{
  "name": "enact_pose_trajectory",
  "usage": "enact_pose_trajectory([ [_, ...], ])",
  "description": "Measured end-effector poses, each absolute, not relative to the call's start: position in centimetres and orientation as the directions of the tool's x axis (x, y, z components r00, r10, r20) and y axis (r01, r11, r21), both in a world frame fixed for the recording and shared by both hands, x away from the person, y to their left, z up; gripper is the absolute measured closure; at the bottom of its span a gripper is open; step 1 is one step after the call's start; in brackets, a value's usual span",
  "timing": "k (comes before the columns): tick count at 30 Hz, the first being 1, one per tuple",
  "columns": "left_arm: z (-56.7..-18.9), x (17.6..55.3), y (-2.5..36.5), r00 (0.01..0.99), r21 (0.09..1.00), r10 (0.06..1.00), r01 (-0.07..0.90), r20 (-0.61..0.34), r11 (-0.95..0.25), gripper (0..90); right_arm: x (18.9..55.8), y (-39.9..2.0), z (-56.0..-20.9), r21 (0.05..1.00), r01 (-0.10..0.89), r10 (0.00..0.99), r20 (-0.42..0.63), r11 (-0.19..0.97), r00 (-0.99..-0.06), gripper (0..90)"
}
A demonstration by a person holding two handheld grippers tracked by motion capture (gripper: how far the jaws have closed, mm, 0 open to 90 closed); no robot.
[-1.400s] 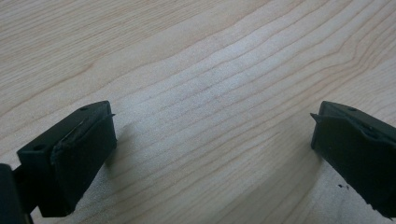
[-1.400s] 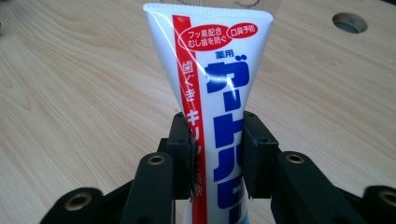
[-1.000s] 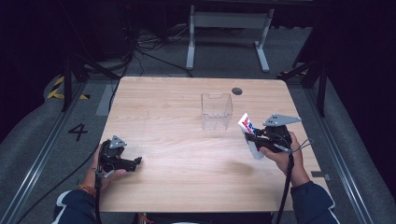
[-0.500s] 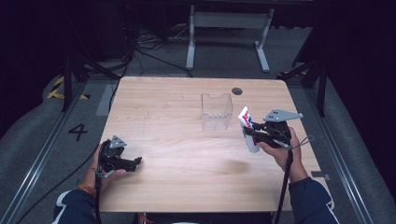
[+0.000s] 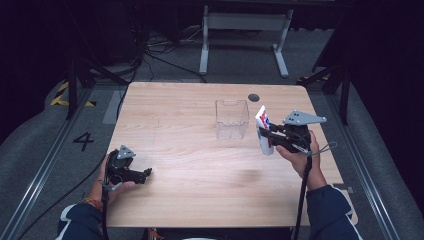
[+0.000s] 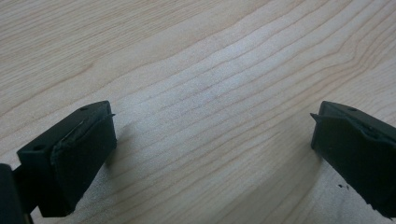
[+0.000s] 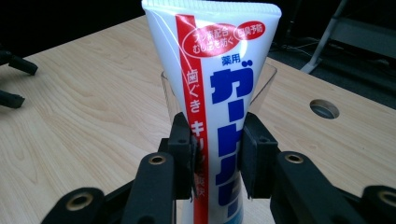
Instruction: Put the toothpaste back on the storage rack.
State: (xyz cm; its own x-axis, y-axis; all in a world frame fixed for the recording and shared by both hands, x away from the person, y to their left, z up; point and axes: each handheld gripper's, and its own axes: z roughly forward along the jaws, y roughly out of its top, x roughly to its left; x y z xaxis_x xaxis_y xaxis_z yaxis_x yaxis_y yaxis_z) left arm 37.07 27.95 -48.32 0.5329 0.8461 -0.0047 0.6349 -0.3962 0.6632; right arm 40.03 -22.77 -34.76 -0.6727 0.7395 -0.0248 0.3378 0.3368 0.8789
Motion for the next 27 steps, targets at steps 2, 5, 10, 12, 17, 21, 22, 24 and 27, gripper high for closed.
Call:
enact_pose_trajectory([
  [2, -48.3, 37.1, 28.0, 0.535, 0.661, 0.845, 0.634, -0.002, -0.400, 0.4, 40.2, -22.7, -34.6, 0.882, 0.330, 0.740, -0.030, 0.335, -0.672, 70.0],
  [5, -48.3, 37.1, 28.0, 0.533, 0.663, 0.846, 0.635, -0.005, -0.396, 0.4, 40.3, -22.5, -34.3, 0.887, 0.320, 0.738, -0.034, 0.333, -0.674, 70.0],
  [10, -48.3, 37.1, 28.0, 0.534, 0.663, 0.846, 0.635, -0.004, -0.397, 0.4, 40.6, -22.2, -33.7, 0.892, 0.309, 0.737, -0.039, 0.330, -0.675, 70.0],
  [12, -48.3, 37.1, 28.0, 0.535, 0.662, 0.845, 0.634, -0.003, -0.400, 0.4, 40.7, -22.1, -33.4, 0.897, 0.301, 0.737, -0.039, 0.323, -0.675, 70.0],
  [17, -48.3, 37.1, 28.0, 0.535, 0.661, 0.845, 0.634, -0.002, -0.400, 0.4, 41.0, -21.5, -32.9, 0.903, 0.283, 0.727, -0.045, 0.323, -0.686, 70.0],
  [21, -48.3, 37.1, 28.0, 0.533, 0.663, 0.846, 0.635, -0.004, -0.396, 0.4, 41.3, -20.9, -32.5, 0.908, 0.271, 0.721, -0.048, 0.321, -0.692, 70.0],
  [22, -48.3, 37.1, 28.0, 0.533, 0.663, 0.846, 0.635, -0.005, -0.396, 0.4, 41.5, -20.7, -32.4, 0.910, 0.264, 0.718, -0.051, 0.321, -0.694, 70.0],
  [24, -48.3, 37.1, 28.0, 0.533, 0.663, 0.846, 0.635, -0.004, -0.396, 0.4, 41.6, -20.5, -32.3, 0.912, 0.261, 0.719, -0.051, 0.316, -0.694, 70.1],
  [27, -48.3, 37.1, 28.0, 0.533, 0.663, 0.846, 0.635, -0.005, -0.396, 0.4, 41.8, -20.2, -32.1, 0.915, 0.252, 0.715, -0.053, 0.313, -0.697, 70.1],
])
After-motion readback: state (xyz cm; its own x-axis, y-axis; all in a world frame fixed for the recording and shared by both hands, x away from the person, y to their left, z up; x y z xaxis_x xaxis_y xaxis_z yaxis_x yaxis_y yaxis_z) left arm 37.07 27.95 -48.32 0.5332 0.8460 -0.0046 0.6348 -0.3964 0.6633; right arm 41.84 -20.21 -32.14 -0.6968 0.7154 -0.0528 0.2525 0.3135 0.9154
